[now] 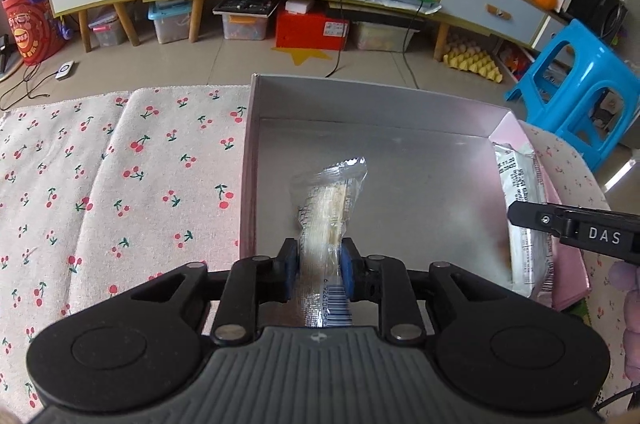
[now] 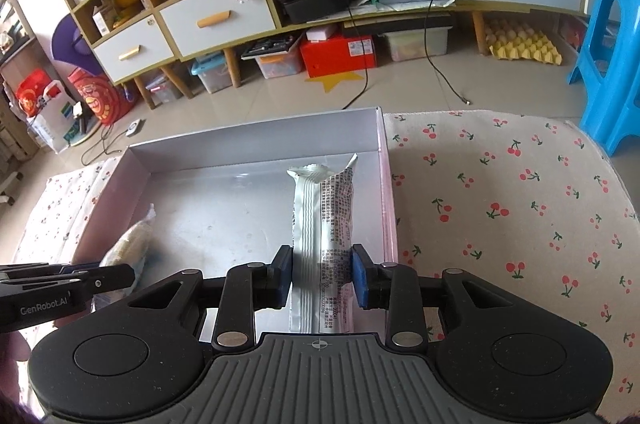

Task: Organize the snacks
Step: 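Carry both snacks into the pink box and open both grippers, then move both tools back over the remaining snack pile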

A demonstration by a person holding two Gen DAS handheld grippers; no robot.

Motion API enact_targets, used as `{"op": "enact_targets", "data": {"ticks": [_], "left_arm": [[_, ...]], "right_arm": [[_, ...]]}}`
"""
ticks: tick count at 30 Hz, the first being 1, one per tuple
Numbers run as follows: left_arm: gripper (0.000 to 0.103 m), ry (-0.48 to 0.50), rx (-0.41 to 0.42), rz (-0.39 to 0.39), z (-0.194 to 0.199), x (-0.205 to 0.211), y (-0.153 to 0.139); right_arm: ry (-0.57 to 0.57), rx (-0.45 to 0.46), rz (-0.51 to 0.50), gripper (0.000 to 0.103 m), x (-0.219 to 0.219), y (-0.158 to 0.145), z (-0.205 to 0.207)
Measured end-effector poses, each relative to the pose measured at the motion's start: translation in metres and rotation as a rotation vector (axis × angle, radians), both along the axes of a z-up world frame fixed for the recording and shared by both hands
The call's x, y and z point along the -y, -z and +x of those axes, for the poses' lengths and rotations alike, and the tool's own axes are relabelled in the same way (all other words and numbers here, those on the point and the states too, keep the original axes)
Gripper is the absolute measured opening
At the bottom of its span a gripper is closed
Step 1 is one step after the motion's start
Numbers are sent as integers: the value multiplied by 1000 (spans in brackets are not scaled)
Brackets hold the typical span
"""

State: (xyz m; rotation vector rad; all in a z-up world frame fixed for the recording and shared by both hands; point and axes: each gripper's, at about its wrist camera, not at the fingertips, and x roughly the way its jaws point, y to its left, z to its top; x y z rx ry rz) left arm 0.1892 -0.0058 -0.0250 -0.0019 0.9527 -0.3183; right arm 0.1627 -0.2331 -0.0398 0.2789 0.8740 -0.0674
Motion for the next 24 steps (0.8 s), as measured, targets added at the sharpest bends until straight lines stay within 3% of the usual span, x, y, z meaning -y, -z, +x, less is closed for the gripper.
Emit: {"op": "enact_targets", "data": {"ticks": [1, 3, 6, 8, 12, 16, 19, 24], "left_arm": [[24, 2, 3, -3, 0, 0, 0], [30, 6, 10, -6, -2, -1, -2], [44, 24, 17, -46, -7, -3, -6], [63, 27, 31, -61, -11, -3, -10], [73, 41, 52, -85, -20, -4, -22], [91, 30, 69, -113, -32, -9, -35], [96, 28, 78, -102, -42, -12, -42], [102, 8, 87, -57, -61, -19, -50]], "right_arm": [[-3, -4, 7, 34, 0, 0, 0], [-8, -9, 29, 46, 1, -2, 0], [-10, 1, 45, 53, 2, -9, -3], [-14, 4, 37, 55, 1, -15, -7], [-24, 19, 22, 74, -4, -31, -18], [-33, 16, 19, 77, -12, -45, -30], [-42, 21, 13, 85, -18, -55, -44], [-65, 16, 1, 86, -24, -64, -65]]}}
